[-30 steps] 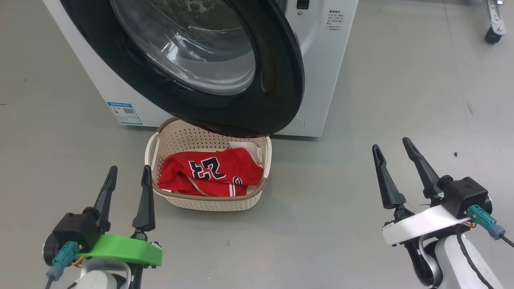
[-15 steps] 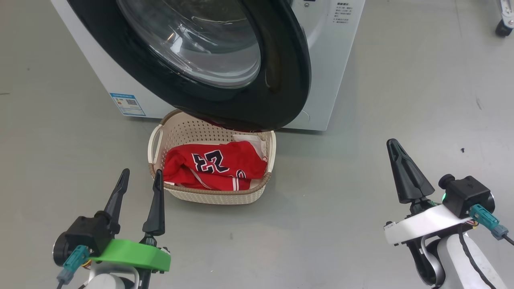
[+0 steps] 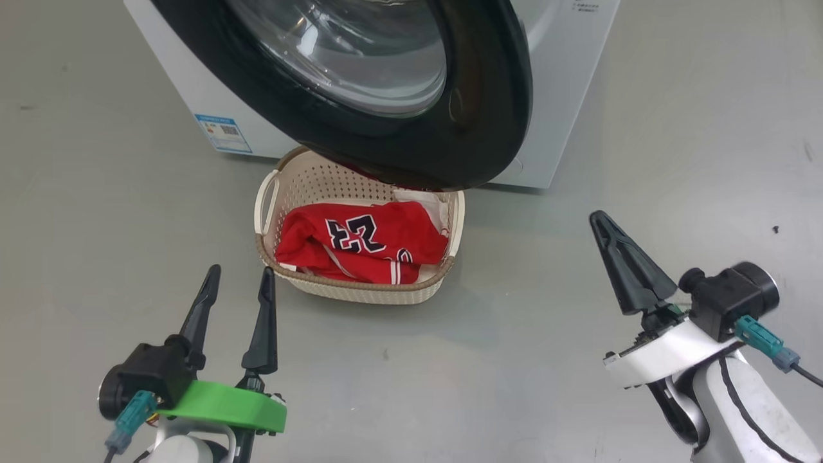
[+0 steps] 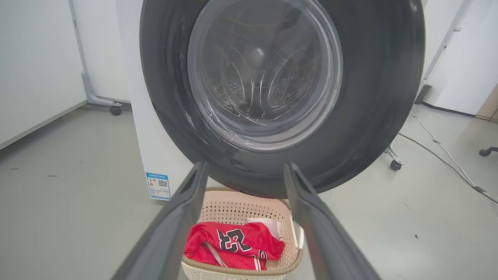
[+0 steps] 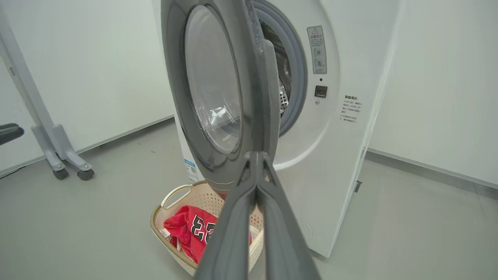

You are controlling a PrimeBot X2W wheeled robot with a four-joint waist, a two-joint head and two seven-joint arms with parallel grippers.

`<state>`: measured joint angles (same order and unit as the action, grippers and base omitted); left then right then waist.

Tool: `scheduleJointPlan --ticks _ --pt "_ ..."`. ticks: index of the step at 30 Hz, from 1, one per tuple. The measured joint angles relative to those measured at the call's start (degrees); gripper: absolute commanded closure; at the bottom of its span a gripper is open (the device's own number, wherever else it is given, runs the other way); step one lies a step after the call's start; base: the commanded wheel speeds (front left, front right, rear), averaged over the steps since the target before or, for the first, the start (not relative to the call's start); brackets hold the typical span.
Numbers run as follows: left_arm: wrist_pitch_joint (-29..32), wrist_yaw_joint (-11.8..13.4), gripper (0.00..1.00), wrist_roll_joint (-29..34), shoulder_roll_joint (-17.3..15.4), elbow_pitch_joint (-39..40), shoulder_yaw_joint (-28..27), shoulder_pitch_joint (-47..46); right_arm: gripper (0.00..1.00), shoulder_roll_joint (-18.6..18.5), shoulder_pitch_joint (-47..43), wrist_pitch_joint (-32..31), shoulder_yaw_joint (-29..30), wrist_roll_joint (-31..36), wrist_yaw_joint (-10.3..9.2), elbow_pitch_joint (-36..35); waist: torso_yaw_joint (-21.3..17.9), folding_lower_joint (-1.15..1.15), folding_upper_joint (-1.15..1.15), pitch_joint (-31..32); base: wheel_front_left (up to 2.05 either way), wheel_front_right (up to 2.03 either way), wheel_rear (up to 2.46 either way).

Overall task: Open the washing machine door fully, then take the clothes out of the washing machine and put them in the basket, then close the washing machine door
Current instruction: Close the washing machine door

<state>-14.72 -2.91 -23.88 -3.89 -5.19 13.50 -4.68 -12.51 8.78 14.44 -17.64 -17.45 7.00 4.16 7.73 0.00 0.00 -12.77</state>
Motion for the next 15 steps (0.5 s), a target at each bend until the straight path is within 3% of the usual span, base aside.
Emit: scheduleJointPlan --ticks 15 --pt "0.0 -1.4 0.00 0.7 1.4 0.4 4.2 -3.5 1.00 -6.6 11.4 -0.6 -7.0 -2.2 0.00 0.2 6.2 0.00 0.00 -7.1 0.00 0.00 0.00"
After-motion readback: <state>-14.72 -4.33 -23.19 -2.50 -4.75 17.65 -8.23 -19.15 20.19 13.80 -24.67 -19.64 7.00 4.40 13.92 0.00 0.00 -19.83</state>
